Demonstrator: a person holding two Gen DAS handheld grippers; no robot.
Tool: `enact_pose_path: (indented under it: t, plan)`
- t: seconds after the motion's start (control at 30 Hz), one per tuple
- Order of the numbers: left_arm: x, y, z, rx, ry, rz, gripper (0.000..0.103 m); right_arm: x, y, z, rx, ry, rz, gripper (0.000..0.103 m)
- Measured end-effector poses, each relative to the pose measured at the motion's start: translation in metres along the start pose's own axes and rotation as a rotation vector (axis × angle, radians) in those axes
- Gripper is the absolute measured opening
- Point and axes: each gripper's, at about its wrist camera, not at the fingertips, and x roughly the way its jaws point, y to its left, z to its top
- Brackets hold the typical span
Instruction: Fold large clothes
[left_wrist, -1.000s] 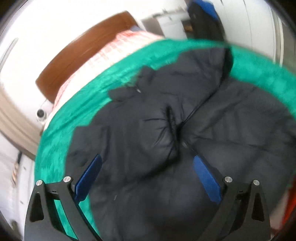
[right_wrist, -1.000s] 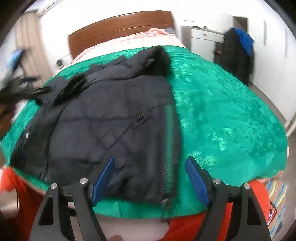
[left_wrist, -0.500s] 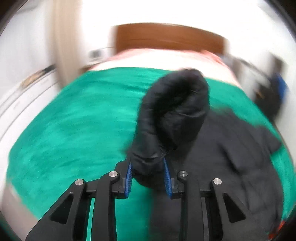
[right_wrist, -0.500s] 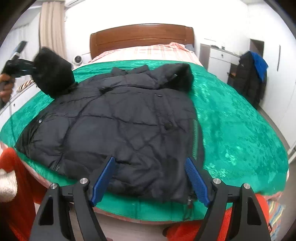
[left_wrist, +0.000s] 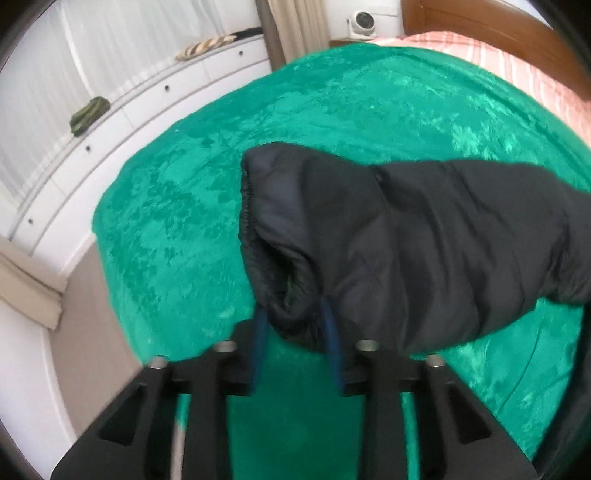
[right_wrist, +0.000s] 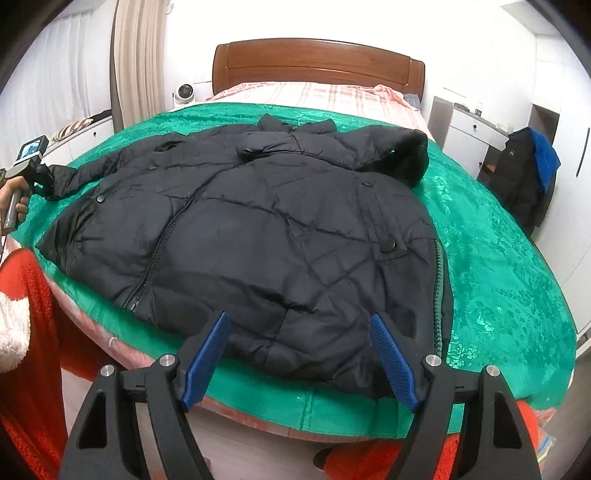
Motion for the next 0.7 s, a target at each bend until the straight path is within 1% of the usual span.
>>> enact_pose_path:
  t: [0.03, 0.07, 0.1, 0.13, 0.17, 0.2, 0.23, 0.27, 0.3, 0.33, 0.37, 0.4, 0.43, 0.47, 0.5, 0.53, 0.57, 0.6, 0.63, 0.67, 0.7]
  plan:
    - [-0.006, -0.002, -0.005, 0.004, -0.012, -0.011, 0.063, -0.001, 0.000, 0.000, 0.001, -0.001, 0.000, 0.078]
    - [-0.017, -0.002, -0.011, 0.009, -0.041, -0.017, 0.073, -0.002, -0.002, 0.001, 0.003, -0.003, -0.003, 0.078]
    - [-0.029, 0.001, -0.015, 0.019, -0.073, -0.014, 0.075, -0.003, -0.003, 0.003, 0.007, -0.003, -0.008, 0.078]
    - [-0.042, 0.003, -0.020, 0.030, -0.098, -0.016, 0.076, -0.004, -0.005, 0.007, 0.009, -0.002, -0.010, 0.081]
    - [-0.059, 0.000, -0.027, 0.043, -0.131, -0.034, 0.078, -0.005, -0.009, 0.014, 0.010, 0.000, -0.005, 0.087]
    - [-0.073, -0.002, -0.032, 0.048, -0.152, -0.054, 0.085, -0.004, -0.012, 0.024, 0.010, 0.000, 0.006, 0.089]
    - [-0.090, -0.006, -0.040, 0.051, -0.179, -0.095, 0.089, -0.003, -0.014, 0.036, 0.008, -0.001, 0.020, 0.093]
    - [-0.101, -0.011, -0.047, 0.057, -0.199, -0.142, 0.094, 0.001, -0.016, 0.055, -0.005, -0.003, 0.028, 0.093]
    - [-0.111, -0.020, -0.053, 0.072, -0.216, -0.194, 0.096, 0.007, -0.013, 0.078, -0.034, -0.012, 0.024, 0.093]
    - [-0.119, -0.036, -0.061, 0.104, -0.226, -0.258, 0.096, 0.012, -0.009, 0.094, -0.060, -0.019, 0.017, 0.097]
    - [-0.122, -0.049, -0.067, 0.130, -0.225, -0.295, 0.097, 0.025, 0.000, 0.119, -0.110, -0.011, 0.004, 0.102]
    - [-0.122, -0.068, -0.078, 0.166, -0.218, -0.344, 0.098, 0.042, 0.014, 0.144, -0.174, -0.005, 0.002, 0.102]
    - [-0.120, -0.079, -0.086, 0.183, -0.213, -0.371, 0.098, 0.052, 0.023, 0.157, -0.209, -0.016, 0.012, 0.102]
    - [-0.113, -0.095, -0.097, 0.210, -0.198, -0.403, 0.098, 0.071, 0.038, 0.176, -0.268, -0.032, 0.042, 0.102]
    - [-0.106, -0.106, -0.107, 0.234, -0.177, -0.419, 0.097, 0.091, 0.051, 0.189, -0.311, -0.031, 0.069, 0.102]
    - [-0.097, -0.118, -0.119, 0.267, -0.155, -0.427, 0.097, 0.114, 0.063, 0.200, -0.346, -0.019, 0.081, 0.102]
    - [-0.088, -0.130, -0.132, 0.316, -0.154, -0.409, 0.096, 0.144, 0.075, 0.209, -0.388, -0.002, 0.056, 0.102]
    - [-0.086, -0.136, -0.140, 0.349, -0.170, -0.382, 0.096, 0.173, 0.085, 0.215, -0.430, 0.021, 0.009, 0.102]
    - [-0.086, -0.140, -0.146, 0.393, -0.206, -0.356, 0.096, 0.193, 0.090, 0.216, -0.455, 0.044, -0.023, 0.101]
    - [-0.087, -0.141, -0.144, 0.412, -0.226, -0.349, 0.097, 0.218, 0.093, 0.218, -0.476, 0.076, -0.067, 0.096]
    - [-0.088, -0.141, -0.143, 0.421, -0.234, -0.348, 0.098, 0.232, 0.092, 0.218, -0.468, 0.096, -0.077, 0.087]
